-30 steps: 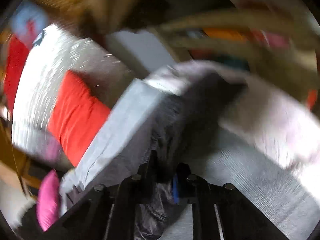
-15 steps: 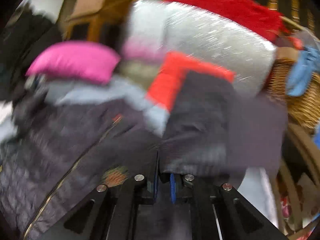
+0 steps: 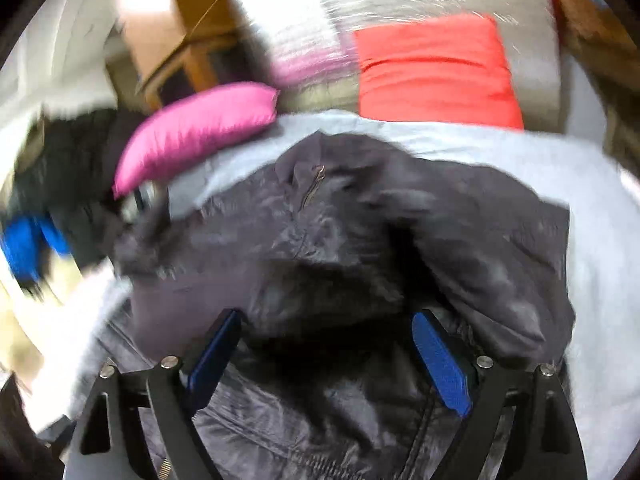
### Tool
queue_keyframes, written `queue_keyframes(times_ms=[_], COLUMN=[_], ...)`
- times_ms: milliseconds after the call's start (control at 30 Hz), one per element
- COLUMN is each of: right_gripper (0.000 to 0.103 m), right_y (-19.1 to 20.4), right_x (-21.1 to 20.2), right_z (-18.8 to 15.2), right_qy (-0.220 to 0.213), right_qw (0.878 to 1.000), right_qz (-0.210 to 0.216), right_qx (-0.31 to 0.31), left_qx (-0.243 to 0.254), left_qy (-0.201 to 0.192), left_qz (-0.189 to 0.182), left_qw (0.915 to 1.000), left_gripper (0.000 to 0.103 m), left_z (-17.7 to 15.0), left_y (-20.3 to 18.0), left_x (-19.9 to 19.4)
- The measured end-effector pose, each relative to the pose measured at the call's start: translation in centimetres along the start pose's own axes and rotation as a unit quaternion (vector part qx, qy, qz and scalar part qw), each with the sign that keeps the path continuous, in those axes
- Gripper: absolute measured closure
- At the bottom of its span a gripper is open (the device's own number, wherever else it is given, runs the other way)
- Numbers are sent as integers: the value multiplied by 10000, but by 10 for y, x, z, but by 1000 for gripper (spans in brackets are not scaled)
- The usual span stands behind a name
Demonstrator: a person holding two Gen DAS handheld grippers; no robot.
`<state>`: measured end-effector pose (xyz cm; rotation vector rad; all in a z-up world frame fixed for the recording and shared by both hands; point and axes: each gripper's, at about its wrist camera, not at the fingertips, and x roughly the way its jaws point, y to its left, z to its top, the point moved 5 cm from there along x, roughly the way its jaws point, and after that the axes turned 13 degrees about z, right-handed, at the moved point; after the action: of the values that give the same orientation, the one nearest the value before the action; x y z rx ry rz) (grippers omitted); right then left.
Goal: Fold large clothes
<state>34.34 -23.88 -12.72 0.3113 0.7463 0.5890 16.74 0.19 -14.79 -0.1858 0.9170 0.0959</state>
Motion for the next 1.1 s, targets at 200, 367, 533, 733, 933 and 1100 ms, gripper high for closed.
queue_keyframes(times_ms=[200, 367, 533, 733, 933, 1100], right_gripper=[13, 13, 12, 12, 12, 12], right_y=[-12, -14, -21, -29, -47, -44], right_x=[-6, -50, -93, -118, -123, -124], right_z=[0, -10, -26, -44, -70, -70], right_qy=[-124, -635, -1137, -1528, -1746, -1768], right_qw=[9994, 9935, 9832, 9721, 9580, 9603], right_qz=[145, 555, 779, 950, 1089, 1080], right_qx=[274, 768, 1200, 1503, 1996, 1868], left_qx=[-460, -1646, -2963, -3197, -2908, -2163], left_qy=[329, 1245, 2081, 2075, 2185, 1827], left_qz=[-909, -1617, -2013, -2137, -1823, -1475], left_qw=[9942, 9650, 9102, 8995, 9135, 9477], left_gripper=[0, 0, 0, 1, 61, 91], left_z=[60, 66, 49, 58, 53, 69], left_y=[-36, -53, -62, -77, -73, -75], left_x=[9, 53, 87, 96, 115, 104])
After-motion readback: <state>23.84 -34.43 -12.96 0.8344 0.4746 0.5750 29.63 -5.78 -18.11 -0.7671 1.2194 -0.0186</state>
